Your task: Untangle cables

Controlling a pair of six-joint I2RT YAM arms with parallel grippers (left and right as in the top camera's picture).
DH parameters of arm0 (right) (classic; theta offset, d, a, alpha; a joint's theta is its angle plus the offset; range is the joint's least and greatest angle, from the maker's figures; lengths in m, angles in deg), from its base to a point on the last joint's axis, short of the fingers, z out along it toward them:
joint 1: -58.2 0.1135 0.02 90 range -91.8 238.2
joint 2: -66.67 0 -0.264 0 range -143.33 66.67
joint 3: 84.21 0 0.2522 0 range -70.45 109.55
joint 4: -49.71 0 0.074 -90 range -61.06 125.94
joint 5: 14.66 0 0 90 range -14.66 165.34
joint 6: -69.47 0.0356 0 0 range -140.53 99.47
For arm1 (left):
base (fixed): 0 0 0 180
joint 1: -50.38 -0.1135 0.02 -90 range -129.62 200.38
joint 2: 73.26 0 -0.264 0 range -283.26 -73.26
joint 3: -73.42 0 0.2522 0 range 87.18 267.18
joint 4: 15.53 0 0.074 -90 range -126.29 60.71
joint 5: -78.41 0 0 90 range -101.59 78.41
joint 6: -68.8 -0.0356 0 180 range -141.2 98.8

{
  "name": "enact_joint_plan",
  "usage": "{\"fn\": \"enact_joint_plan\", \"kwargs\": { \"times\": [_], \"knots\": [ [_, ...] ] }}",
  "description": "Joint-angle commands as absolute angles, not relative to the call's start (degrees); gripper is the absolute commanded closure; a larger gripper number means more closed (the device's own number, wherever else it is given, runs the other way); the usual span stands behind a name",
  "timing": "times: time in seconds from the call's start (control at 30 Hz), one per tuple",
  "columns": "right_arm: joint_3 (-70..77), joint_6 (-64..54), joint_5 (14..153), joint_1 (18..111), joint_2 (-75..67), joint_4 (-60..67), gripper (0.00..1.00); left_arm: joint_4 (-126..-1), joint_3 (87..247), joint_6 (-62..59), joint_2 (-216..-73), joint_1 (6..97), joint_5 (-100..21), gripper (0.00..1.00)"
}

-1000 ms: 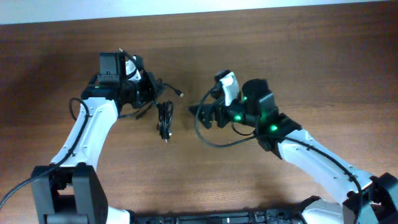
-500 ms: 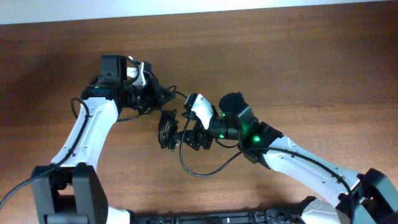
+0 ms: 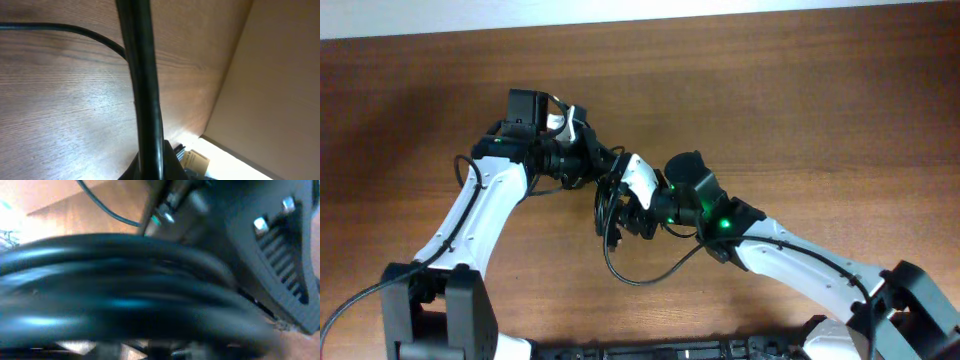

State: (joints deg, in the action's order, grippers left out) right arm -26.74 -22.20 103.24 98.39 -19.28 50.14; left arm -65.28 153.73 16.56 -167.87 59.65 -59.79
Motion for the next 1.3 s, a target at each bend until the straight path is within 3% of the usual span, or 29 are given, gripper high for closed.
{"fn": "enact_joint_plan", "kwargs": {
  "times": [0.0,0.03,0.07,0.13,0.17,0.33,0.47,0.63,0.9,1.03,1.13,1.2,1.27],
  "knots": [
    [-26.07,-22.22,101.40,98.63,-19.96,50.42,0.96,-65.39,154.03,17.78,-166.45,60.00,-63.29,0.96],
    [-26.07,-22.18,101.40,98.63,-19.96,50.36,0.96,-65.39,154.03,17.78,-166.45,60.00,-63.27,0.93],
    [-26.07,-21.35,101.43,98.50,-19.96,49.99,0.96,-65.39,154.03,17.54,-166.45,59.96,-63.25,0.80],
    [-26.07,-15.95,101.36,96.70,-19.93,48.17,0.96,-65.39,154.03,13.28,-166.45,58.96,-63.16,0.19],
    [-26.07,-11.73,101.45,95.11,-19.93,47.10,0.96,-65.39,154.03,13.00,-166.45,57.99,-62.44,0.01],
    [-26.07,5.38,104.20,88.79,-19.89,45.77,0.96,-65.37,154.03,12.52,-166.45,54.87,-56.93,0.01],
    [-26.04,9.91,104.20,88.86,-19.89,42.99,0.96,-65.35,154.03,0.63,-166.45,58.50,-55.49,0.01],
    [-26.04,16.20,101.86,86.76,-19.91,35.15,0.96,-63.38,154.03,-5.32,-166.45,60.25,-48.40,0.01],
    [-26.02,19.18,101.80,85.40,-19.91,34.60,0.96,-61.21,154.03,-23.44,-166.45,60.25,-61.41,0.03],
    [-26.02,19.15,99.63,85.40,-19.96,31.67,0.96,-57.78,154.08,-21.01,-166.42,58.96,-54.90,0.08],
    [-26.02,18.96,98.83,85.51,-19.96,31.26,0.96,-55.53,154.10,-22.26,-166.38,57.03,-63.09,0.07],
    [-26.02,18.96,100.66,85.56,-19.96,33.51,0.96,-56.93,154.08,-23.42,-166.40,59.17,-57.65,0.10],
    [-26.02,18.96,103.20,85.56,-19.96,37.00,0.96,-59.49,154.08,-23.44,-166.40,63.81,-44.36,0.08]
  ]
}}
